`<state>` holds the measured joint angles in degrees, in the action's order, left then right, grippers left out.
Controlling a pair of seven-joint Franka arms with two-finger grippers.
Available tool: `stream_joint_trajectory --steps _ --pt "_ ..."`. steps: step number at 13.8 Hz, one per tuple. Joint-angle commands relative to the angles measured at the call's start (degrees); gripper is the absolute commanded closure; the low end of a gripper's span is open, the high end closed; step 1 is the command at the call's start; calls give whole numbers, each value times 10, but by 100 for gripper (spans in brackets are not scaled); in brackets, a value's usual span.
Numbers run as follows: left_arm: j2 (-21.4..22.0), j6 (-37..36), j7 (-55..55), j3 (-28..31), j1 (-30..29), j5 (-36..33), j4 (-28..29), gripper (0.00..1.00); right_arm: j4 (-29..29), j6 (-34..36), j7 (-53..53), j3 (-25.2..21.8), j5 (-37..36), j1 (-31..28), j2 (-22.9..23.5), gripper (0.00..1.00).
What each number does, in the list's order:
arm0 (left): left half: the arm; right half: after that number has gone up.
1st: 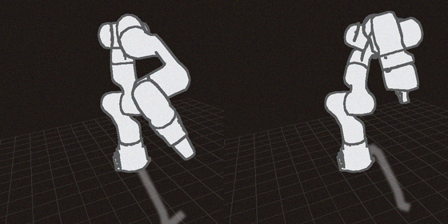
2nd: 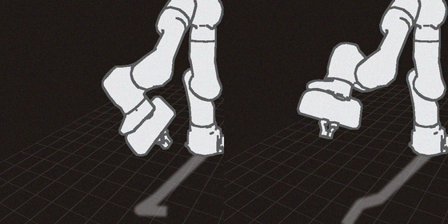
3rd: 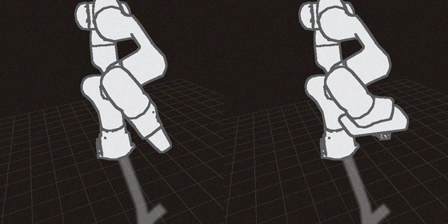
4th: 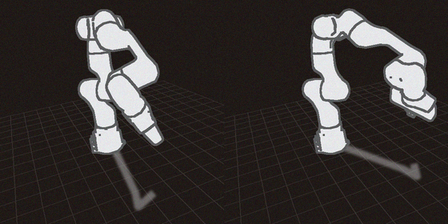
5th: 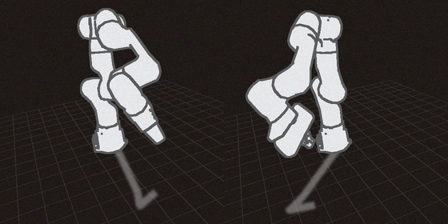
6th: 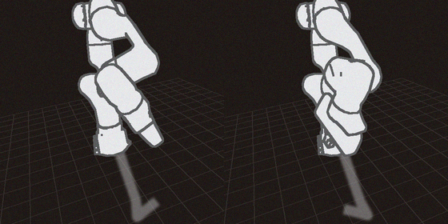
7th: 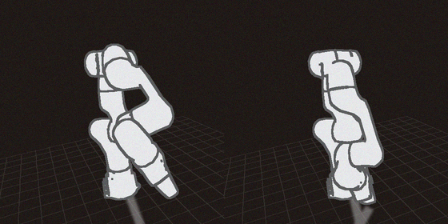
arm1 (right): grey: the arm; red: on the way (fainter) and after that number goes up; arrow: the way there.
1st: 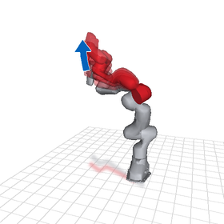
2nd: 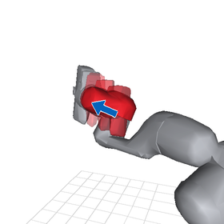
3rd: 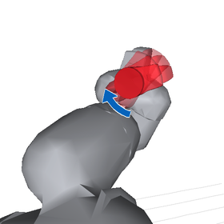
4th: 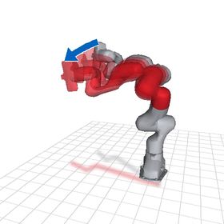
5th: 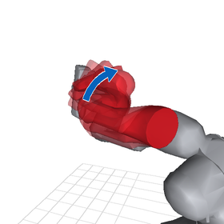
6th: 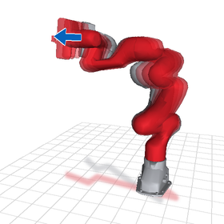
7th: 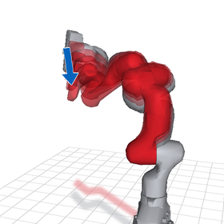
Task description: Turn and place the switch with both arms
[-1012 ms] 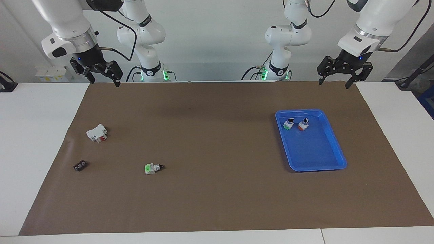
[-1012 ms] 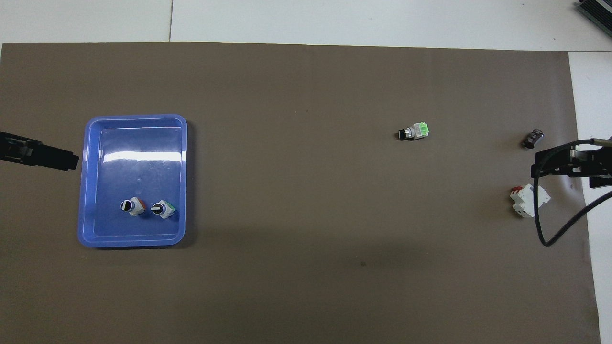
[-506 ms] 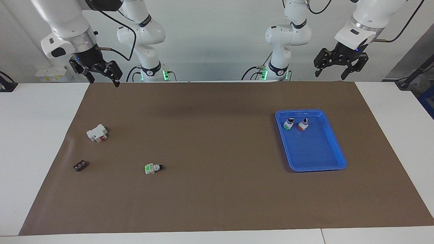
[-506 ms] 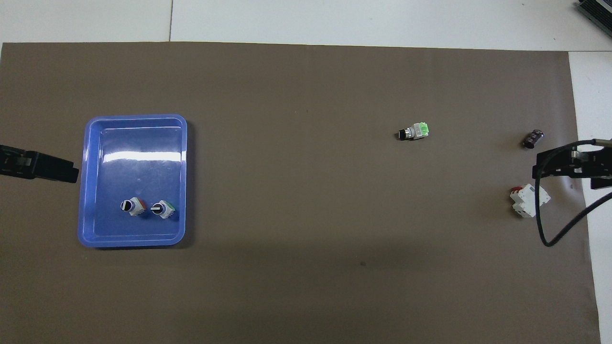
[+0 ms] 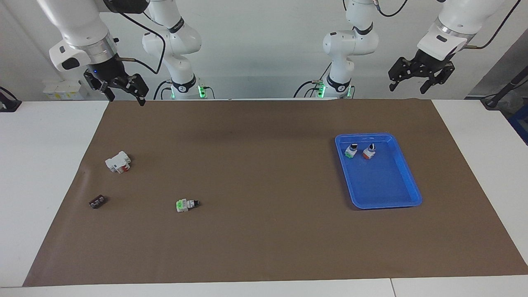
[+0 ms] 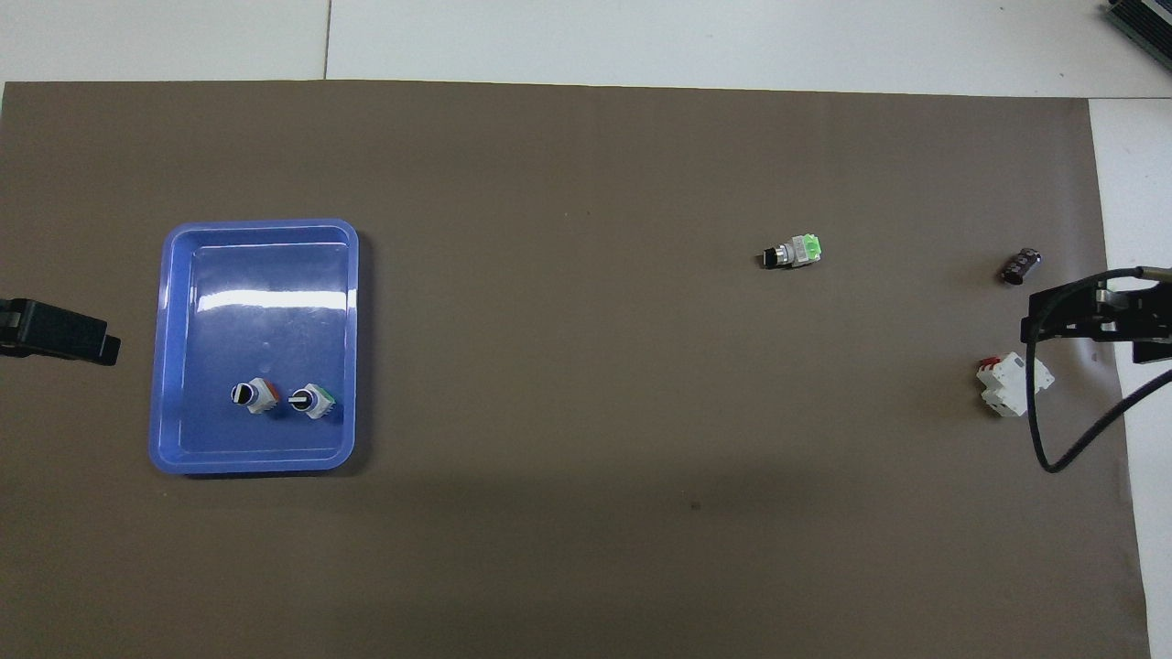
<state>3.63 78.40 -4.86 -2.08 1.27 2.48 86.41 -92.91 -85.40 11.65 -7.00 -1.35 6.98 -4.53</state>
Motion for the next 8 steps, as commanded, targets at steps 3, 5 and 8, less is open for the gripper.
stream_joint_trajectory --steps 3,5,8 --pt "-10 -13 10 -6 -6 -9 -21 0 0 8 -12 0 7 -1 -5 0" --pt "-6 -13 10 -7 -4 -20 -18 0 0 9 -18 0 7 -6 -6 0" --pt "-5 -11 21 -8 -6 -15 -17 0 0 11 -18 0 7 -7 -6 0"
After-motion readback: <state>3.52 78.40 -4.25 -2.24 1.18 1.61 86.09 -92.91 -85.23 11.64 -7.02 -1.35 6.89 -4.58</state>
